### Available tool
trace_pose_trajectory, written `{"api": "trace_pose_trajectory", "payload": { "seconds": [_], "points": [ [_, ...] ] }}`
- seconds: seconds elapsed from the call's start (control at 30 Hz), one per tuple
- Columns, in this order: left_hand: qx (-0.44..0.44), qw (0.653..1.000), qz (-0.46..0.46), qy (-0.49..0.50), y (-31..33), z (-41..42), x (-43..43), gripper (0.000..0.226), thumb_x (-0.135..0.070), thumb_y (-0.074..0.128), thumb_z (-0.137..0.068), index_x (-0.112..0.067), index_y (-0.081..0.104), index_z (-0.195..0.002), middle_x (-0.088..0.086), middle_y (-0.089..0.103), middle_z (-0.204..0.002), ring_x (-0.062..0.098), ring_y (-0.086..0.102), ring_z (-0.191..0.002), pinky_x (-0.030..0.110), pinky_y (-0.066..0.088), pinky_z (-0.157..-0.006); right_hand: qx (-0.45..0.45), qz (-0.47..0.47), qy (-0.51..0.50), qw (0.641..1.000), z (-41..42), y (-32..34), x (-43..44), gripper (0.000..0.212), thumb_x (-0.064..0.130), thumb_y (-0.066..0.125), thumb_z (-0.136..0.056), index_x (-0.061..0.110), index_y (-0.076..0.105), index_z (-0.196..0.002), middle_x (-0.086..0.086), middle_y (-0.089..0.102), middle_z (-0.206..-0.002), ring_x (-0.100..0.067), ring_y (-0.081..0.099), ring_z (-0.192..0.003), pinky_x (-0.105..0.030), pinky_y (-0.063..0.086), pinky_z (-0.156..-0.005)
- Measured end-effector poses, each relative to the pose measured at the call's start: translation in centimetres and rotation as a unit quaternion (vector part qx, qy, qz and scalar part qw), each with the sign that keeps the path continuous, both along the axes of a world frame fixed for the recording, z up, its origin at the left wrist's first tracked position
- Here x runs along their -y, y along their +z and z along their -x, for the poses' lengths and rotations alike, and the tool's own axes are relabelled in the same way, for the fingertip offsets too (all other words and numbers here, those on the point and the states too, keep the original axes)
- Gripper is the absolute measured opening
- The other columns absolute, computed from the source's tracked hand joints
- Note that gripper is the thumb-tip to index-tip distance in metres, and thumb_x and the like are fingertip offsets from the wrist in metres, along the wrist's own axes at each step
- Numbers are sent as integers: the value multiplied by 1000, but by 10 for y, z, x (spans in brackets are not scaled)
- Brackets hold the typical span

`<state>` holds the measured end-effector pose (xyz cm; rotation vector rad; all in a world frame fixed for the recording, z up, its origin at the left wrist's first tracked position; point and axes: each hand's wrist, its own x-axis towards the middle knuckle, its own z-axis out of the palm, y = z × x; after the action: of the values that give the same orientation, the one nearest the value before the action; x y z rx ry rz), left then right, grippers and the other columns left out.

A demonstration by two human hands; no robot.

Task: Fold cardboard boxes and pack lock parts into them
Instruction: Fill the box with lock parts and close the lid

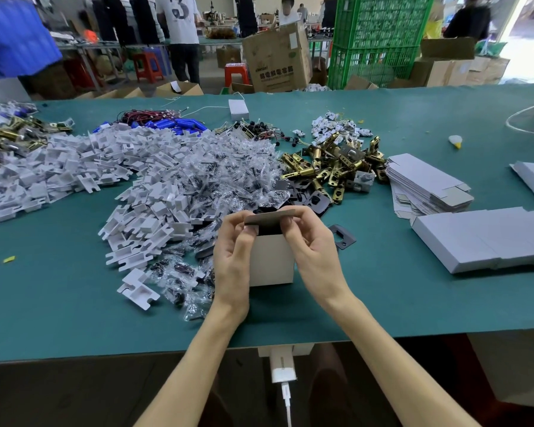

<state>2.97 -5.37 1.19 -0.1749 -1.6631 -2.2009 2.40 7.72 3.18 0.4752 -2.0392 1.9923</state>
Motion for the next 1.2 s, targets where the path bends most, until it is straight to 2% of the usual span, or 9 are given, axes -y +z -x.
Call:
{"api": "trace_pose_trajectory", "payload": {
  "seconds": [0.13,0.2,0.33,0.4,0.57,0.73,0.93,1.03,1.2],
  "points": [
    [13,998,-48,-40,4,4,3,18,-40,68,-91,-29,69,-104,-3,69,-99,12,63,-87,31,57,-68,5,26,17,1000,4,-1,-3,17,28,54,-106,19,68,-110,14,68,-84,-1,53,-72,-15,41,-64],
    [5,998,-41,-46,6,6,9,14,-39,70,-95,-29,71,-104,-4,71,-102,12,64,-92,30,57,-73,7,35,18,999,6,-1,-2,23,30,54,-105,14,69,-112,13,72,-92,2,58,-75,-11,45,-64],
    [-7,999,4,-32,9,9,15,19,-40,69,-97,-26,72,-109,4,73,-120,21,66,-106,44,55,-82,26,56,10,998,12,3,1,27,28,54,-104,6,68,-111,6,73,-93,-3,65,-80,-16,51,-67],
    [-27,999,24,-14,10,12,16,16,-35,65,-101,-23,71,-110,6,72,-125,20,67,-108,41,55,-80,30,65,9,997,15,4,2,34,34,54,-101,4,67,-111,6,74,-94,-4,66,-83,-19,53,-68],
    [-29,999,36,-3,6,10,12,20,-39,61,-102,-24,70,-112,5,74,-120,18,69,-104,35,59,-78,42,73,6,996,10,1,5,44,50,47,-98,13,67,-112,12,71,-100,-1,64,-89,-16,50,-70],
    [-13,999,42,2,4,1,8,53,-69,58,-93,-23,68,-116,4,72,-118,21,70,-98,34,61,-69,49,91,-15,995,1,-2,12,39,53,52,-101,19,65,-114,11,72,-100,-2,66,-84,-21,53,-64],
    [-22,997,51,62,5,0,-2,31,-42,55,-103,-16,68,-112,-10,72,-103,6,65,-84,21,54,-60,43,89,-47,994,-5,-3,19,39,57,50,-96,26,66,-112,14,70,-100,-3,62,-84,-31,54,-67],
    [-15,996,50,71,5,1,-4,28,-35,53,-105,-13,68,-114,-4,72,-103,10,65,-82,25,55,-58,50,69,-52,995,-5,0,17,36,57,50,-96,29,67,-111,12,70,-99,-5,63,-83,-35,54,-66],
    [-16,996,55,73,8,-1,-4,34,-45,55,-101,-18,69,-115,4,72,-106,22,67,-87,38,59,-62,49,41,-54,996,-6,3,14,26,47,49,-103,28,66,-110,10,71,-94,-2,64,-78,-27,54,-61]
  ]
}}
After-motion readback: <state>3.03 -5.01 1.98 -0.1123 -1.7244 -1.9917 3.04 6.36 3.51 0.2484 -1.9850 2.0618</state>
